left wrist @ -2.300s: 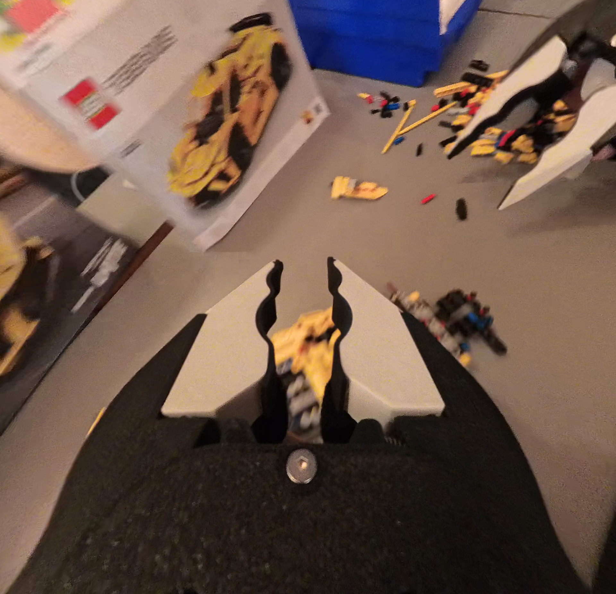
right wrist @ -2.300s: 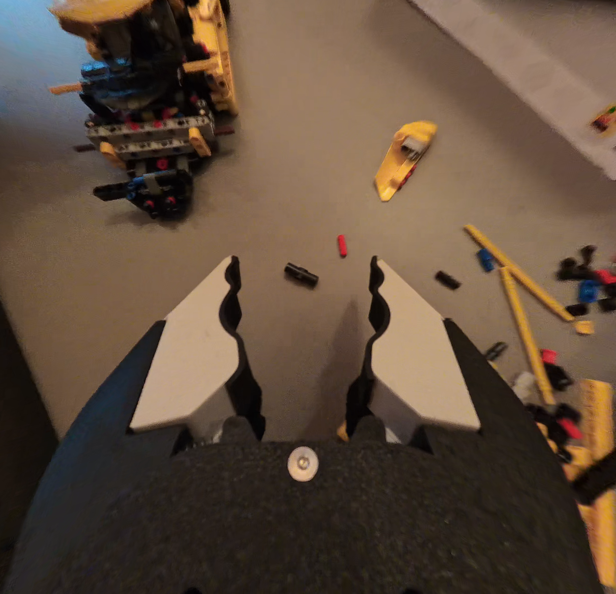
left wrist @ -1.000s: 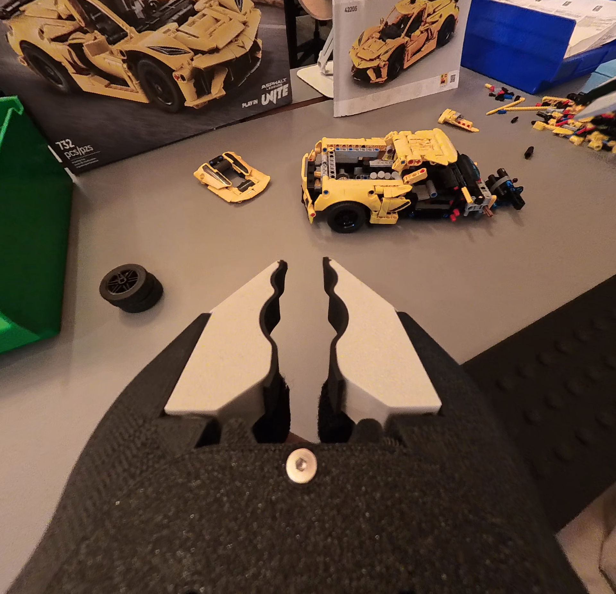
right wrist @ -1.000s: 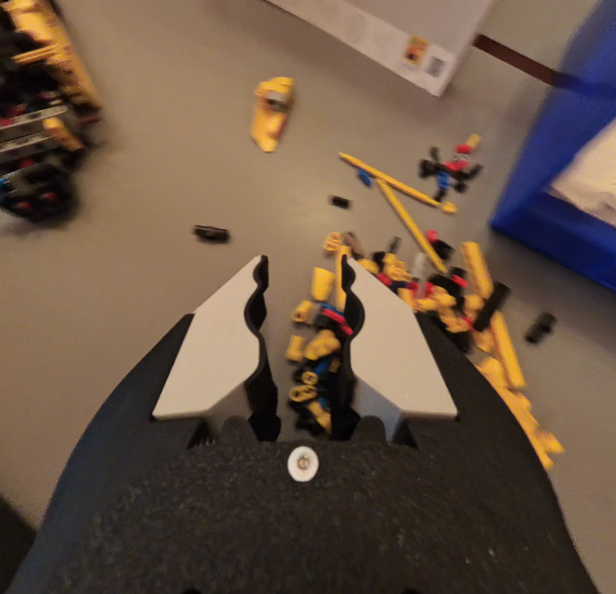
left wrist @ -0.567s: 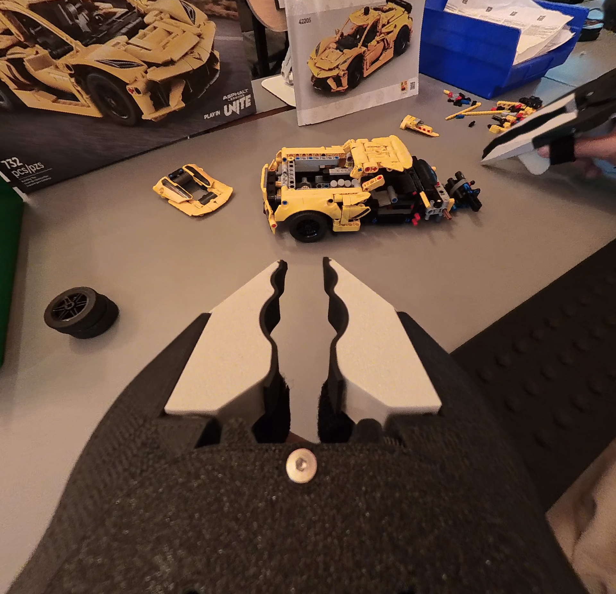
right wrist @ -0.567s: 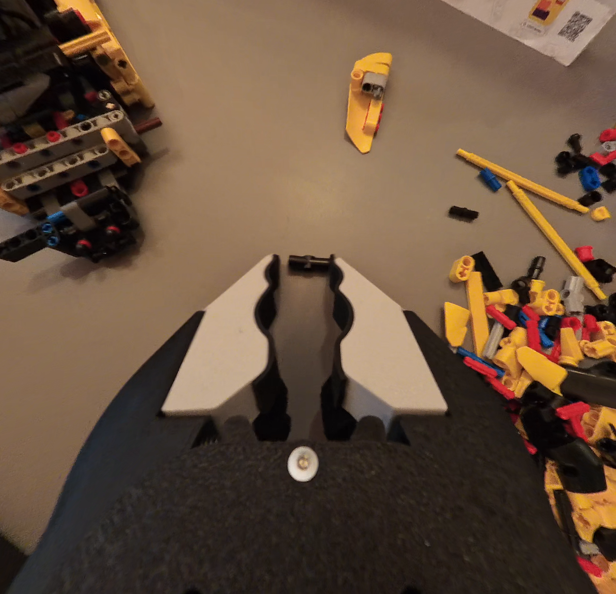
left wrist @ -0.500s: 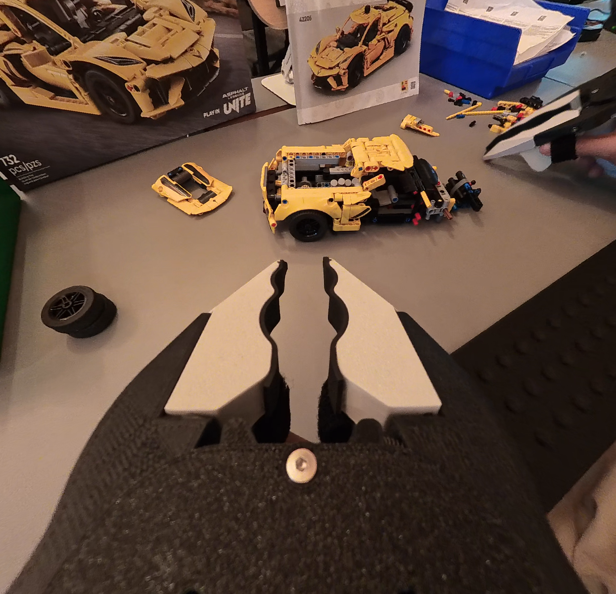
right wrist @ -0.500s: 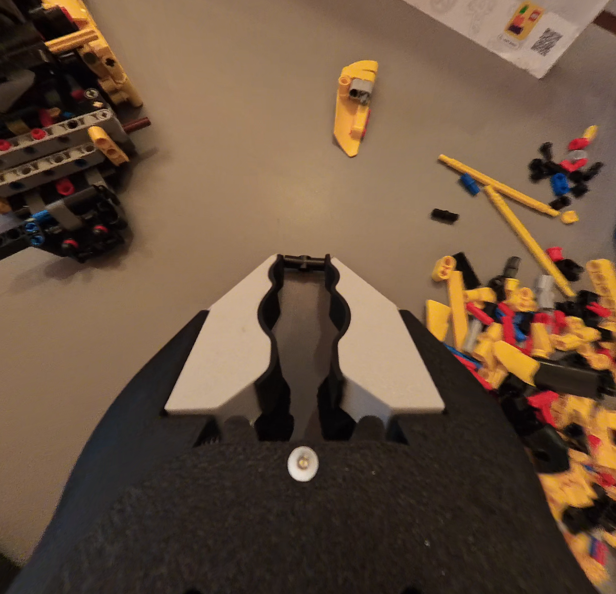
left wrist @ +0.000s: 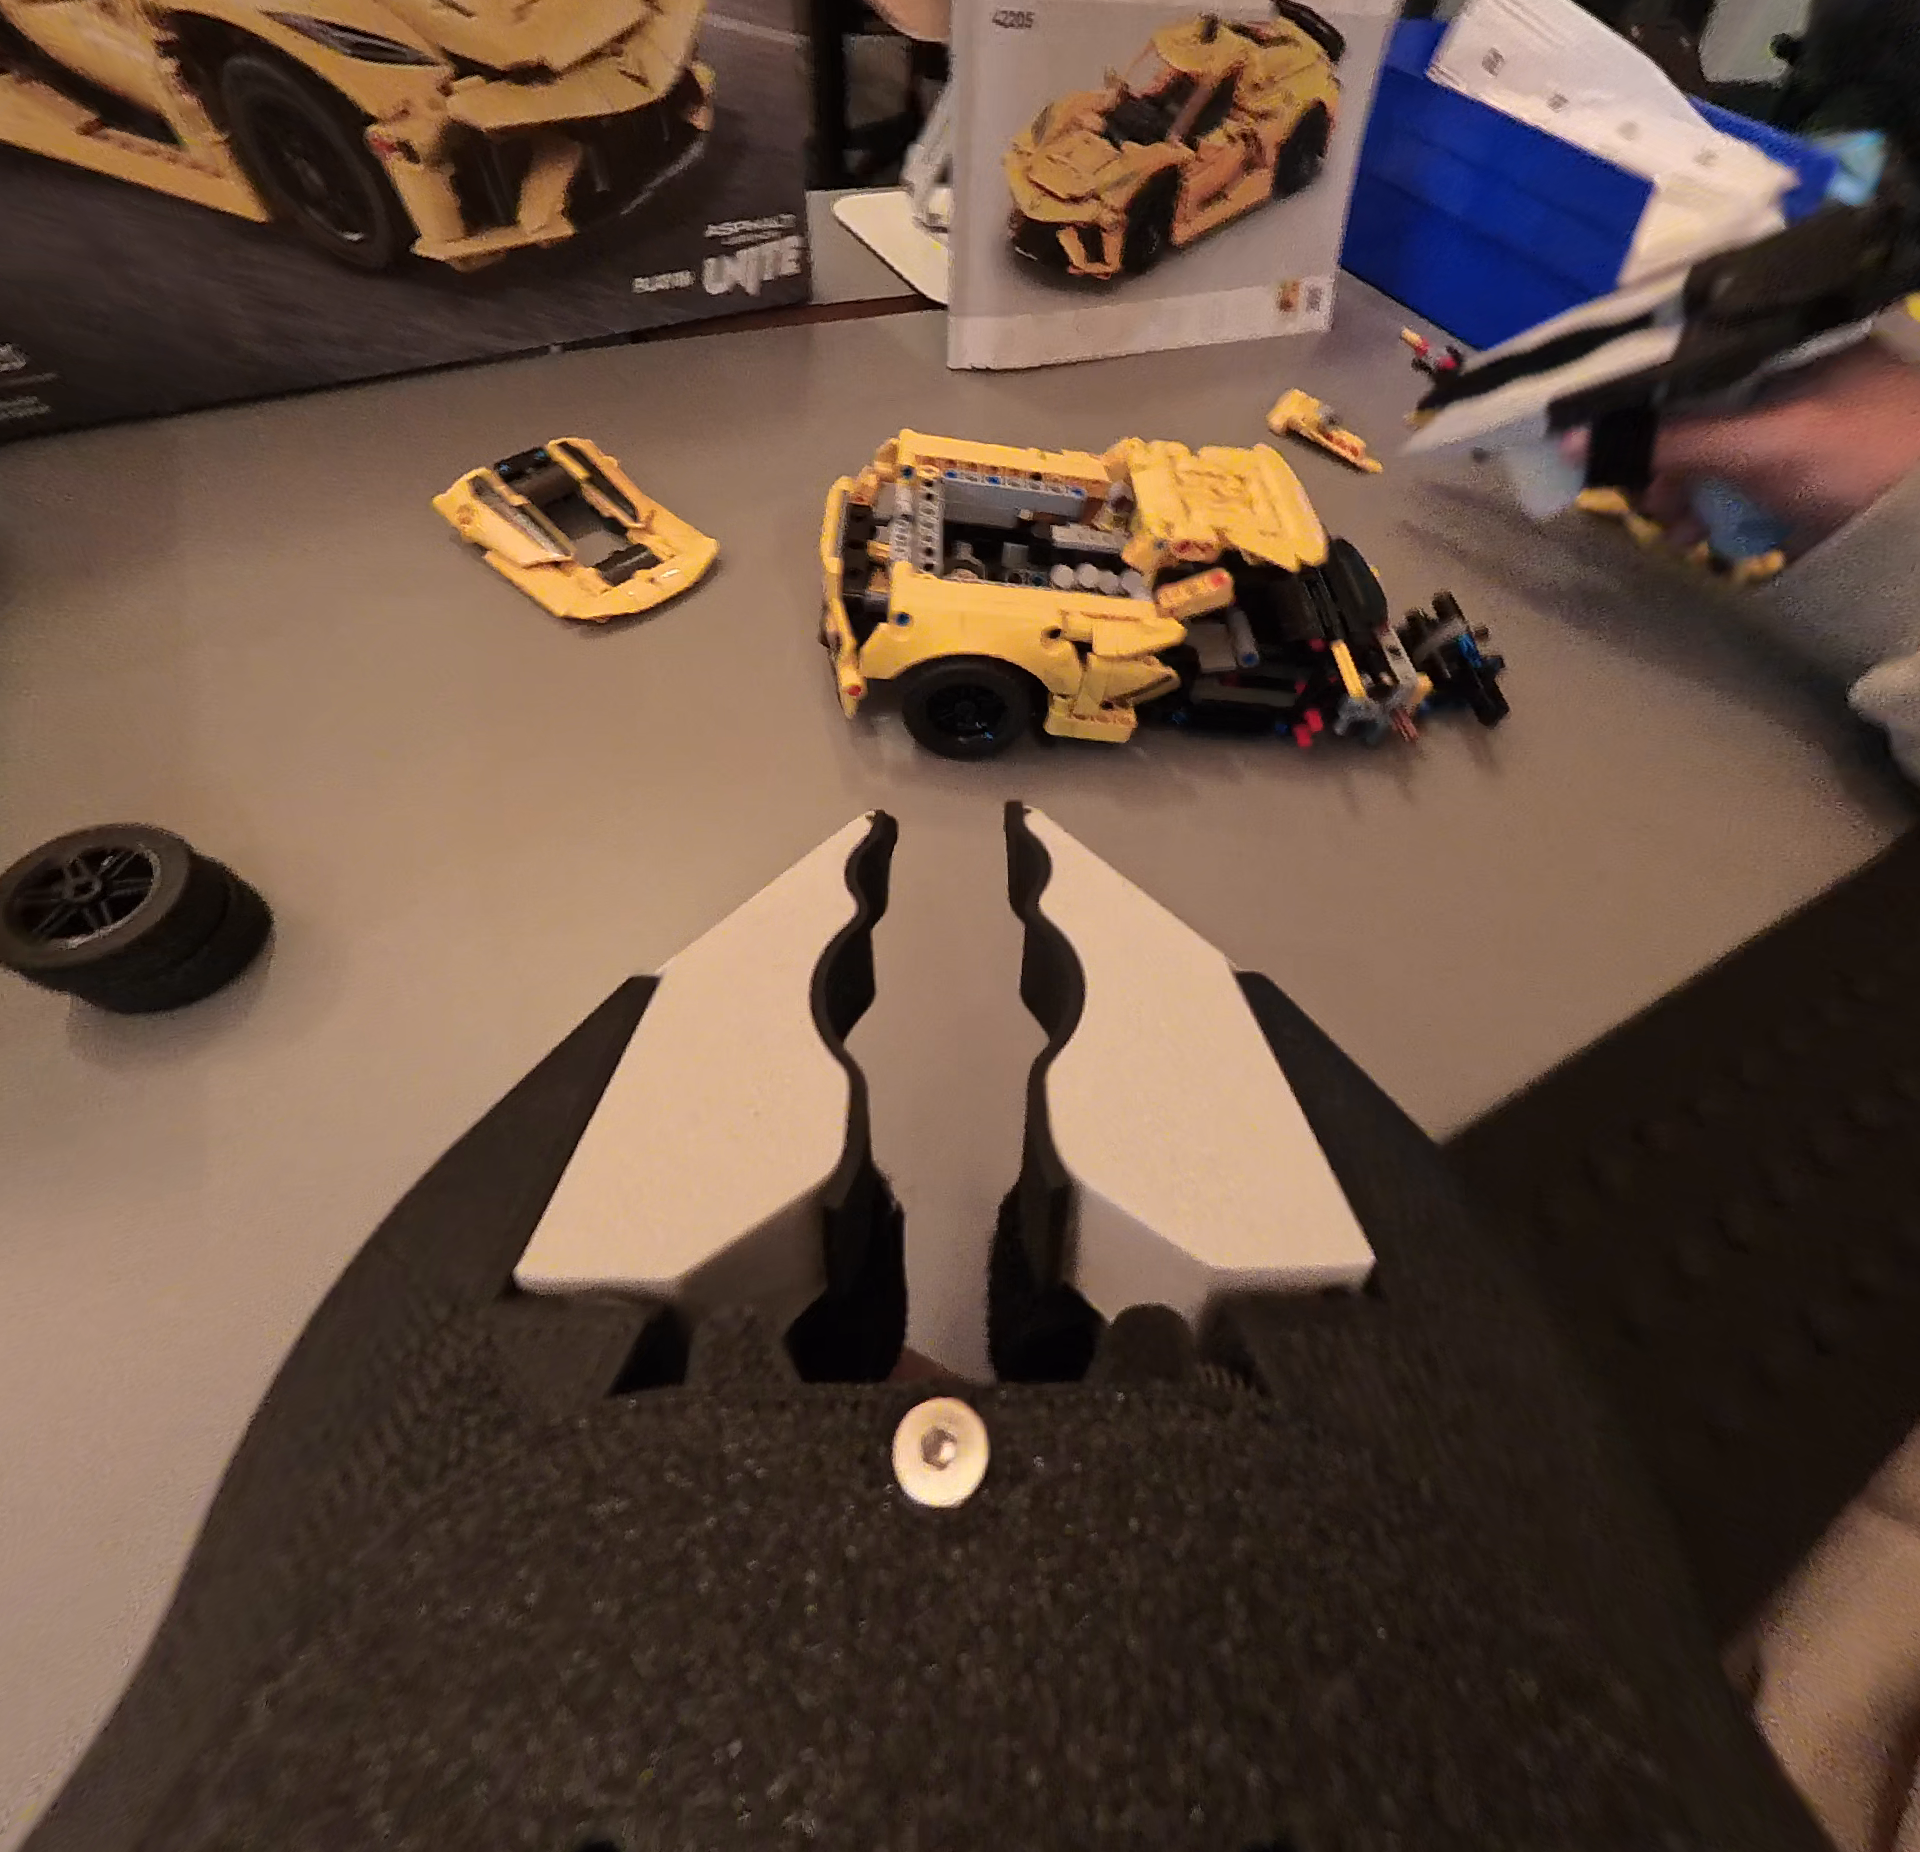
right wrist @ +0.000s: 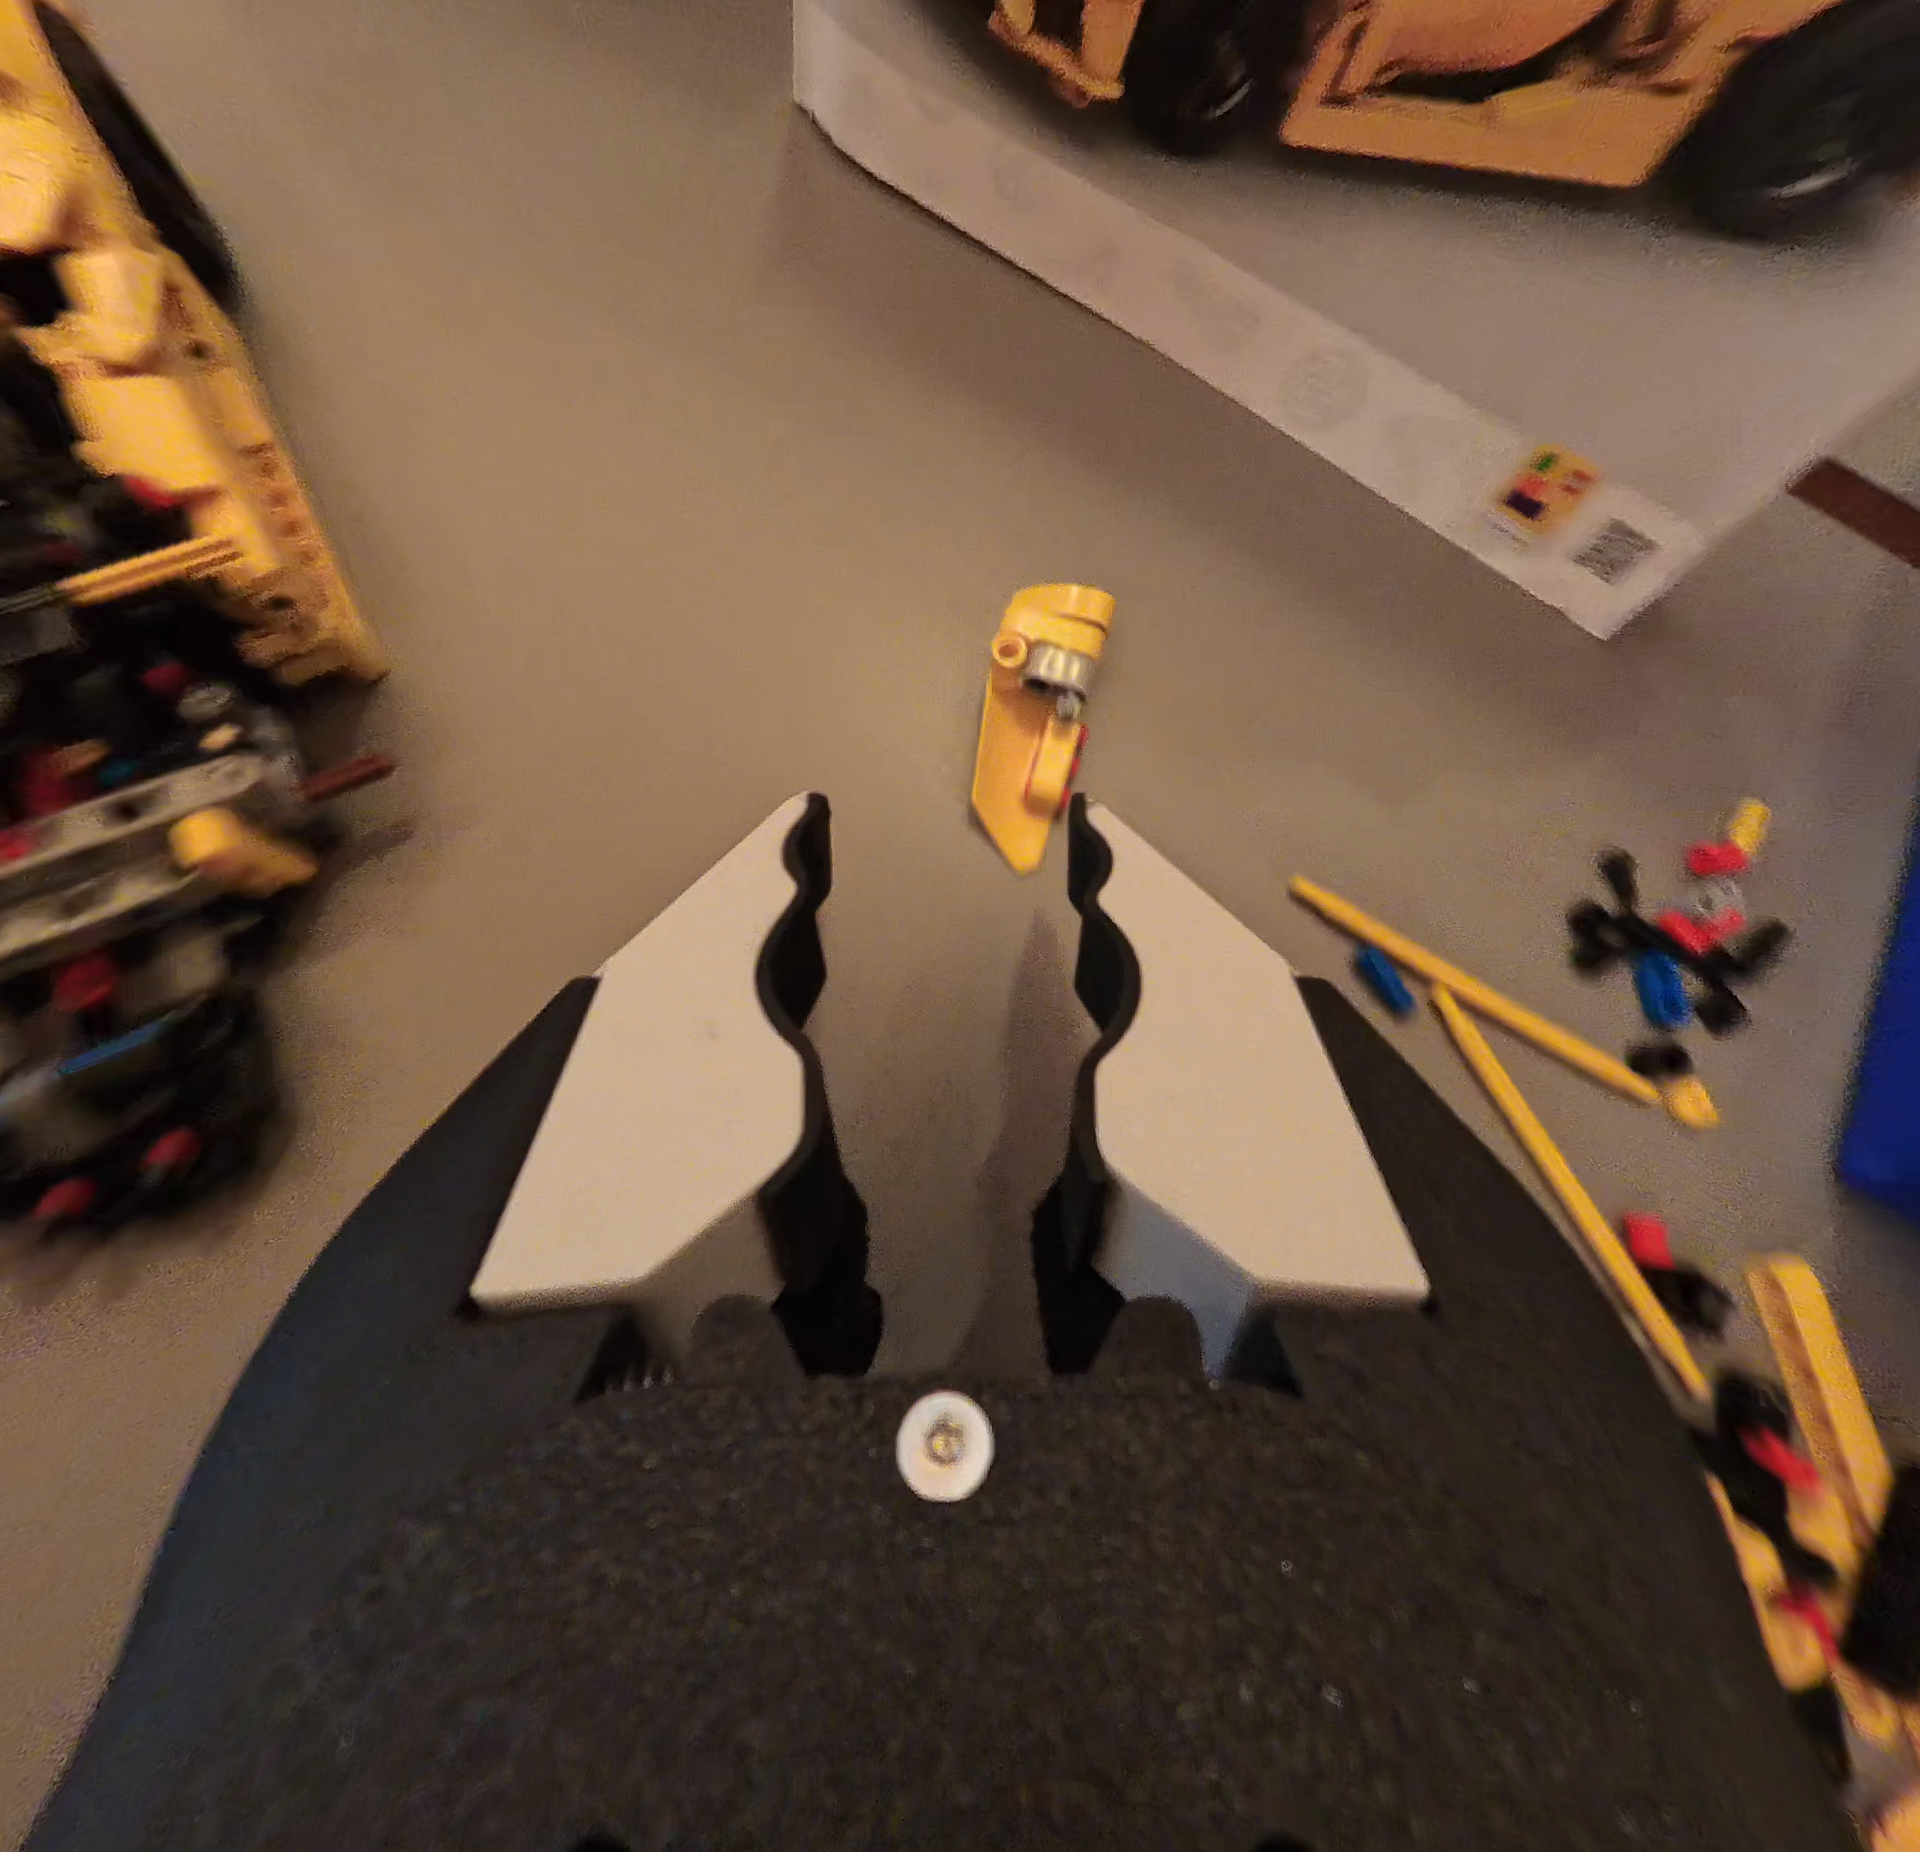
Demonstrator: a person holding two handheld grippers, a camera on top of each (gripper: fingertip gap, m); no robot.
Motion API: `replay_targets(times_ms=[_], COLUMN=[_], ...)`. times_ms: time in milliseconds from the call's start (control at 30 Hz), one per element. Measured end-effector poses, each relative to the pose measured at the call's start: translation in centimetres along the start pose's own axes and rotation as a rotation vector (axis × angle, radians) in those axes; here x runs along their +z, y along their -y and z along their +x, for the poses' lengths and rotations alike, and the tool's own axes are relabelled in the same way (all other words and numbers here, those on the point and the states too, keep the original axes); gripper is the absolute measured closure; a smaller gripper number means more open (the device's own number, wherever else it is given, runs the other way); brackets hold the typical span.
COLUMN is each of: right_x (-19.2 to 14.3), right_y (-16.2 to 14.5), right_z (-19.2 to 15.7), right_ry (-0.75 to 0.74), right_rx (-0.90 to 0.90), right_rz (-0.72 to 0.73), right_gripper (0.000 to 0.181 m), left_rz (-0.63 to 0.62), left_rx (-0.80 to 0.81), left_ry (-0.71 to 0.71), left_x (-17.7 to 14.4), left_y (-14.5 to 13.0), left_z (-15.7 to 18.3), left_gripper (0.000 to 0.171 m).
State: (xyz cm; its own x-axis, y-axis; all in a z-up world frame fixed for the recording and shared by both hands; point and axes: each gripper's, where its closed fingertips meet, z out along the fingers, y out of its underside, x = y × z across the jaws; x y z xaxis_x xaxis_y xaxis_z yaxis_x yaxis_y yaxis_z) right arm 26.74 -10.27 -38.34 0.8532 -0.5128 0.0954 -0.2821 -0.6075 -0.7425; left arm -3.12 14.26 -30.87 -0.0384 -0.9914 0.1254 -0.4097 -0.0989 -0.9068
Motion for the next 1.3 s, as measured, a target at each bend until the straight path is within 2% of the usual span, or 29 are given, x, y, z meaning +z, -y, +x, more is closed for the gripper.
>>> replay_targets(times_ms=[33, 100, 167, 200, 233, 267, 333, 400, 433, 500, 567, 633, 733, 767, 800, 867, 933, 1000, 1067, 1100, 1133, 1167, 1233, 1300], right_x=[1.6, 3.1, 3.4, 3.4, 3.5, 3.7, 3.6, 2.5, 1.4, -2.8, -6.9, -8.7, -9.4, -9.5, -9.4, -8.9, -9.1, -9.2, -8.3, -7.6, -6.9, -6.5, -6.3, -6.3], right_y=[0.0, 0.2, 0.1, 0.1, 0.1, 0.2, 0.5, 2.7, 4.2, 8.4, 11.5, 12.7, 13.4, 13.4, 13.3, 13.2, 13.2, 13.4, 12.6, 12.1, 11.7, 11.5, 11.5, 11.5], right_z=[0.1, 0.9, 2.0, 1.9, 1.3, 1.0, 0.1, -1.4, -2.7, -8.8, -14.1, -18.0, -20.8, -21.3, -21.4, -21.5, -21.2, -19.3, -17.4, -16.7, -15.9, -15.3, -14.7, -14.3], right_ry=[-0.013, -0.042, -0.077, -0.058, -0.011, 0.016, 0.088, 0.101, 0.108, 0.254, 0.292, 0.343, 0.372, 0.388, 0.391, 0.404, 0.417, 0.34, 0.288, 0.27, 0.244, 0.228, 0.214, 0.229], right_rx=[-0.011, -0.007, 0.018, 0.031, 0.044, 0.054, -0.002, -0.133, -0.206, -0.388, -0.524, -0.574, -0.587, -0.589, -0.581, -0.539, -0.478, -0.399, -0.365, -0.349, -0.329, -0.31, -0.271, -0.232], right_rz=[-0.042, -0.077, -0.083, -0.078, -0.069, -0.062, -0.072, 0.043, 0.109, 0.363, 0.549, 0.589, 0.64, 0.653, 0.659, 0.662, 0.705, 0.749, 0.702, 0.675, 0.652, 0.635, 0.637, 0.648], right_gripper=[0.137, 0.135, 0.139, 0.141, 0.153, 0.157, 0.158, 0.159, 0.159, 0.158, 0.159, 0.158, 0.158, 0.158, 0.158, 0.159, 0.149, 0.15, 0.15, 0.15, 0.151, 0.152, 0.156, 0.159], left_rz=[0.009, 0.009, 0.033, 0.047, 0.051, 0.048, 0.023, -0.009, -0.021, -0.047, -0.064, -0.06, -0.037, -0.027, -0.019, -0.02, 0.003, 0.04, 0.115, 0.15, 0.173, 0.178, 0.086, -0.069], left_rx=[-0.062, -0.16, -0.24, -0.277, -0.313, -0.348, -0.399, -0.418, -0.415, -0.388, -0.359, -0.347, -0.371, -0.375, -0.379, -0.397, -0.384, -0.335, -0.275, -0.299, -0.371, -0.452, -0.544, -0.462], left_ry=[0.051, 0.042, -0.069, -0.137, -0.202, -0.258, -0.345, -0.409, -0.435, -0.485, -0.55, -0.616, -0.697, -0.686, -0.679, -0.656, -0.554, -0.393, -0.097, 0.04, 0.1, 0.104, 0.138, 0.21], left_x=[0.1, 0.2, 0.4, 0.5, 0.8, 1.2, 2.4, 4.1, 5.0, 6.7, 8.0, 8.7, 8.6, 8.7, 8.7, 8.6, 8.7, 8.3, 7.6, 7.2, 7.2, 7.8, 10.1, 12.4], left_y=[0.4, 0.8, 2.0, 2.8, 3.6, 4.4, 5.9, 7.4, 8.1, 9.3, 10.2, 10.9, 11.5, 11.4, 11.2, 10.7, 10.2, 10.0, 10.2, 9.9, 9.4, 8.8, 6.9, 5.4], left_z=[-0.9, -1.2, -0.1, 0.7, 1.4, 1.9, 2.8, 3.8, 4.5, 6.3, 8.8, 11.0, 12.9, 12.7, 12.5, 11.8, 9.5, 4.8, -4.0, -8.7, -12.4, -14.9, -17.8, -19.0], left_gripper=[0.16, 0.161, 0.154, 0.145, 0.142, 0.141, 0.138, 0.134, 0.132, 0.126, 0.119, 0.118, 0.121, 0.144, 0.152, 0.154, 0.156, 0.156, 0.157, 0.157, 0.157, 0.157, 0.157, 0.157])
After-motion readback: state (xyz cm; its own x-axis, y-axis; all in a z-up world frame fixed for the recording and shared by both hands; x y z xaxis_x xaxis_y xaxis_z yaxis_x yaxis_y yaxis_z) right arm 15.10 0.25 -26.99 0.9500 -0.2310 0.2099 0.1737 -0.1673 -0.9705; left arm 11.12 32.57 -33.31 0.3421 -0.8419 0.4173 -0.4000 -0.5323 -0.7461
